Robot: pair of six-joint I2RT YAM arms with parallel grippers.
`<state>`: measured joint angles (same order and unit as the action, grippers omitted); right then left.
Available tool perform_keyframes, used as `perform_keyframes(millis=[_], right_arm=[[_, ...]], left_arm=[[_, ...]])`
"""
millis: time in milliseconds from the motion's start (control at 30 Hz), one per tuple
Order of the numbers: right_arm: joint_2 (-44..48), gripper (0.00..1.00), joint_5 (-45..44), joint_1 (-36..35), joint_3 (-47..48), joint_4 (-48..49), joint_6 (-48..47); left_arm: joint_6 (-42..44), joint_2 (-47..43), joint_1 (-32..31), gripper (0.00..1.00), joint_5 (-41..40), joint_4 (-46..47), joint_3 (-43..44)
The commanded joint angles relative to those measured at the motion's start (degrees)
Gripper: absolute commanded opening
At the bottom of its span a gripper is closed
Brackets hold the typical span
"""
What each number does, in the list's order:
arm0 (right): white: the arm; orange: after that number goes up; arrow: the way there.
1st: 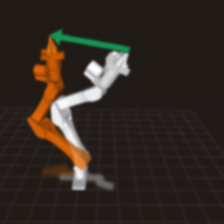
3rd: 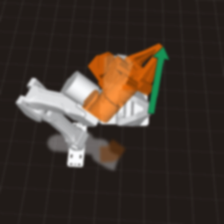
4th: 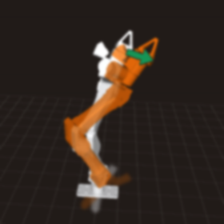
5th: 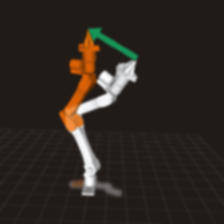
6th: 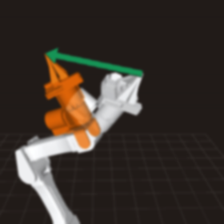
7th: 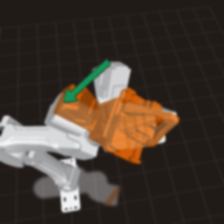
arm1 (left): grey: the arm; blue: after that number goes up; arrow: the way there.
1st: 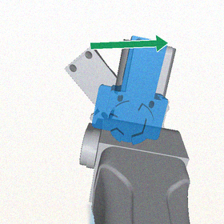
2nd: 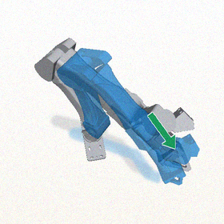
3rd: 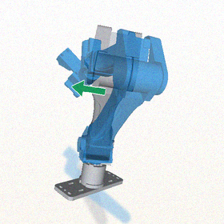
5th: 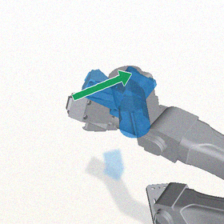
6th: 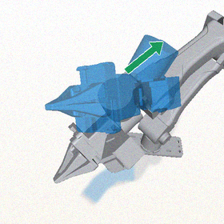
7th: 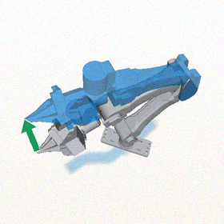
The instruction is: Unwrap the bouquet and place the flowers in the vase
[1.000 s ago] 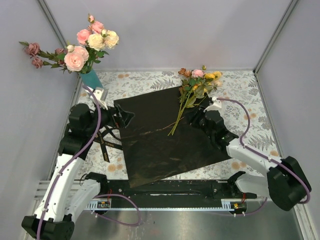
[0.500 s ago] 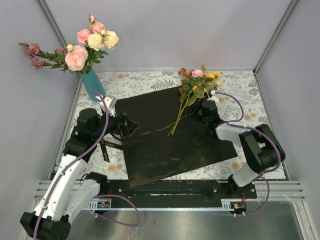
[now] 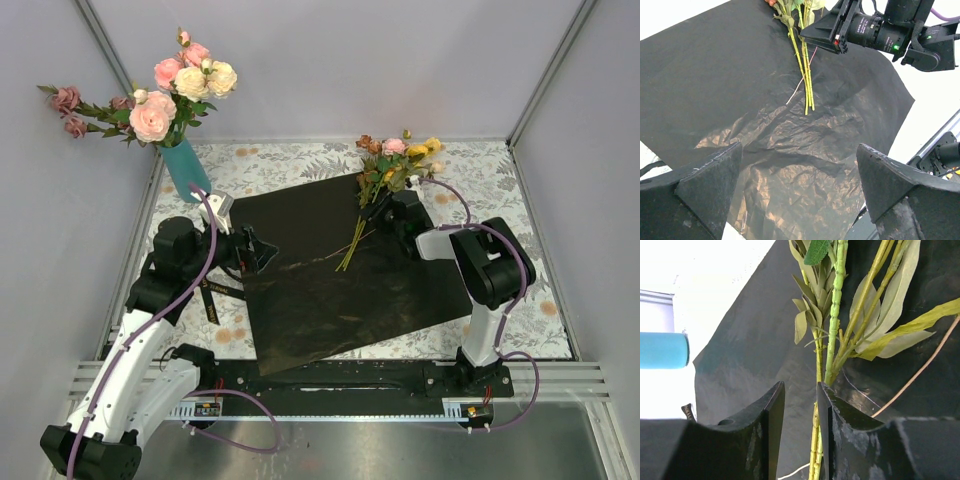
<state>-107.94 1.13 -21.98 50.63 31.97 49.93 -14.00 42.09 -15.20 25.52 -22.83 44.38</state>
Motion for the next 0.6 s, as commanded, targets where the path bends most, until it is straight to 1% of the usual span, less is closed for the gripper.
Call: perform_keyframes(millis=[0,100,200,300,333,433,567], right_arm=[[-1.0,0.40,1.0,0.6,1.9,2.0,0.7],[0.3,0.40,1.6,0.9,2.2,1.9,-0.2],[2.6,0.40,1.3,1.1,3.1,-0.6,-1.8],[4.7,0.40,-0.8,1.1,3.9,-5.1,-3.8],[5.0,0.40,-3.1,1.1,3.9,-5.9,-4.6],[4.8,0.41,-4.9,1.3,5.0,-7.7,-6.7],[2.6,0.41,-5.0,1.9,7.5,-9.5,-7.7]], left_arm=[[-0.2,-0.6,-0.1,0.99,0.5,2.1,0.2],[-0.2,-0.4,-0.1,0.99,0.6,2.0,0.3],[-0.2,-0.4,-0.1,0.99,0.6,2.1,0.4],[-0.2,-0.4,-0.1,0.99,0.4,2.1,0.3],[-0.2,-0.4,-0.1,0.99,0.4,2.1,0.1],[-0.2,-0.5,-0.1,0.99,0.5,2.1,0.3],[-0.2,-0.4,0.0,0.99,0.7,2.1,0.2]])
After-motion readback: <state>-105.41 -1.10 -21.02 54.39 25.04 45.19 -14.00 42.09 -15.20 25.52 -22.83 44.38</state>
